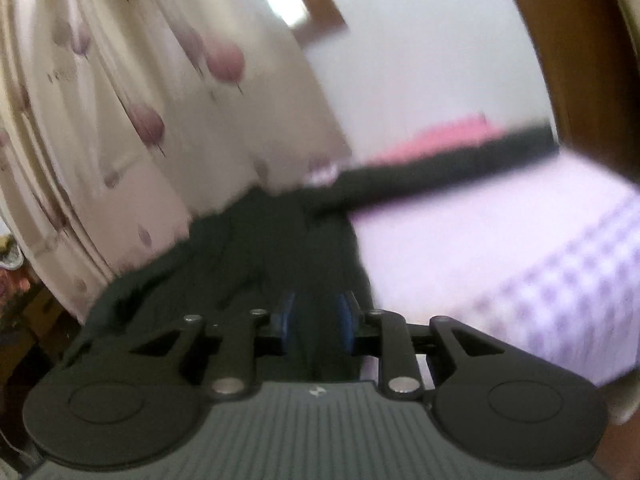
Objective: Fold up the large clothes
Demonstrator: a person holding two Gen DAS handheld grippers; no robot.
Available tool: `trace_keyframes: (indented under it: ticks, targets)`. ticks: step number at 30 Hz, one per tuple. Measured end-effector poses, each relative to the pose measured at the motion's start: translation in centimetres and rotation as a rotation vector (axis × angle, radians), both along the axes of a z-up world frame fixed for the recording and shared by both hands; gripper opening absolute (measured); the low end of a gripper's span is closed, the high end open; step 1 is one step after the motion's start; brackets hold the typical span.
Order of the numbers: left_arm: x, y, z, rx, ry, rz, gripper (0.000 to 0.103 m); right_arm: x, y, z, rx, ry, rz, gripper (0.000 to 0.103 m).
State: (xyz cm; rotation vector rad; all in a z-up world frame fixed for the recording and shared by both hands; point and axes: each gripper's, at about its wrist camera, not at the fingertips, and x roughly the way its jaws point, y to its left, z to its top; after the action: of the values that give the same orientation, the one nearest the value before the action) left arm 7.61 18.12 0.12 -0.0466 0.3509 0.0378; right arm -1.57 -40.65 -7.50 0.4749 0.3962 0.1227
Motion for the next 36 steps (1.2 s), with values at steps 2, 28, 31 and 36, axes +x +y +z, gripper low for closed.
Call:
trace_keyframes:
  ticks: [2,28,31,36]
  targets:
    - [3.7,0.2,1.2,0.058,-0.003,-0.032,0.103,-0.2,-0.4,1.3,-0.004,-0.036,-0.012,0.046]
    - [32.8,6.6,-2.4,0.215,0.309,-0.007,0.002,8.9,7.9,1.1,-0.016,0.027,0.118,0.084]
    - [34.4,8.4,-1.5,0.156,0.296,0.098,0.001,9.1,8.5,0.9,0.006,0.026,0.132,0.084]
    - [34.7,8.9,-2.2,0.010,0.426,-0.092,0.055,8.7,8.8,1.0,0.007,0.032,0.152,0.086]
